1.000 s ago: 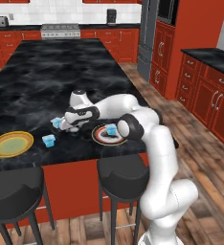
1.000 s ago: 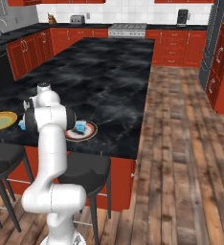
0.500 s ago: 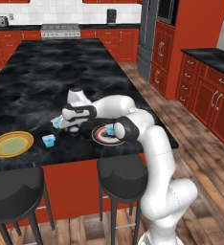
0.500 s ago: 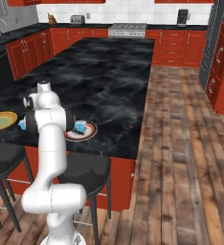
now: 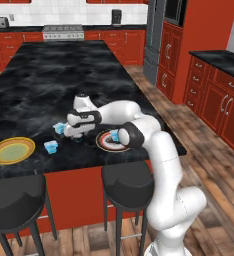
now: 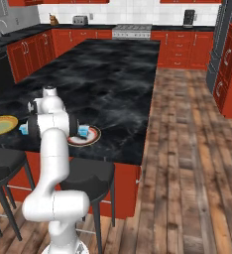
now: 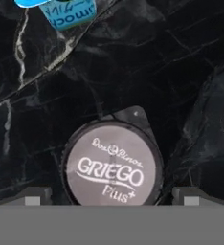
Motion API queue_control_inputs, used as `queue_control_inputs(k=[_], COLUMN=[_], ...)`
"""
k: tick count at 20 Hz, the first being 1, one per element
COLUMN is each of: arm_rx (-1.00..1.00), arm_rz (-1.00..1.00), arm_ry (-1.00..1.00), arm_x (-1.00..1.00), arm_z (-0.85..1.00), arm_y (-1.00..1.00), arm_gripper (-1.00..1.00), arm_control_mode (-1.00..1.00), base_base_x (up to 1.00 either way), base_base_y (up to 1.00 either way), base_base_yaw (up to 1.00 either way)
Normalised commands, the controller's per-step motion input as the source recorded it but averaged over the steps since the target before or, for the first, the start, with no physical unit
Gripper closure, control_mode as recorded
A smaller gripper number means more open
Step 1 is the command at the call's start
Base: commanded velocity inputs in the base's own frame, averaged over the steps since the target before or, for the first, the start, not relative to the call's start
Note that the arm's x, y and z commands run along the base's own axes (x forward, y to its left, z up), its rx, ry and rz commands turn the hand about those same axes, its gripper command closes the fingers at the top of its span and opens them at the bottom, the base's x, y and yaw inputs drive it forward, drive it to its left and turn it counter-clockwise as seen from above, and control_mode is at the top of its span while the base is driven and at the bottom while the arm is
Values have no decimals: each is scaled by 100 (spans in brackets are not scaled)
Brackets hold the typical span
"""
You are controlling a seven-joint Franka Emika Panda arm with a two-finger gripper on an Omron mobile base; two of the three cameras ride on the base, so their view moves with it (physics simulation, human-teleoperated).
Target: Place two yogurt containers on each plate.
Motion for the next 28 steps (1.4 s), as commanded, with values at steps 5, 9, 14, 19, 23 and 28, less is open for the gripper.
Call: queue_control_inputs(k=[5, 9, 14, 19, 23, 28], arm_rx=[0, 0, 0, 0, 0, 0], arm_rz=[0, 0, 0, 0, -1, -10], arm_ry=[1, 0, 0, 0, 0, 0], arm_x=[2, 15, 26, 13, -15, -82], arm_z=[-13, -16, -22, -14, 8, 91], arm_y=[9, 0, 9, 0, -4, -42], arm_gripper=[-100, -100, 100, 100, 100, 100], arm_control_mode=[-100, -100, -100, -100, -100, -100], base_base_x=[0, 0, 0, 0, 0, 0], base_base_y=[0, 0, 0, 0, 0, 0], base_base_yaw=[0, 0, 0, 0, 0, 0])
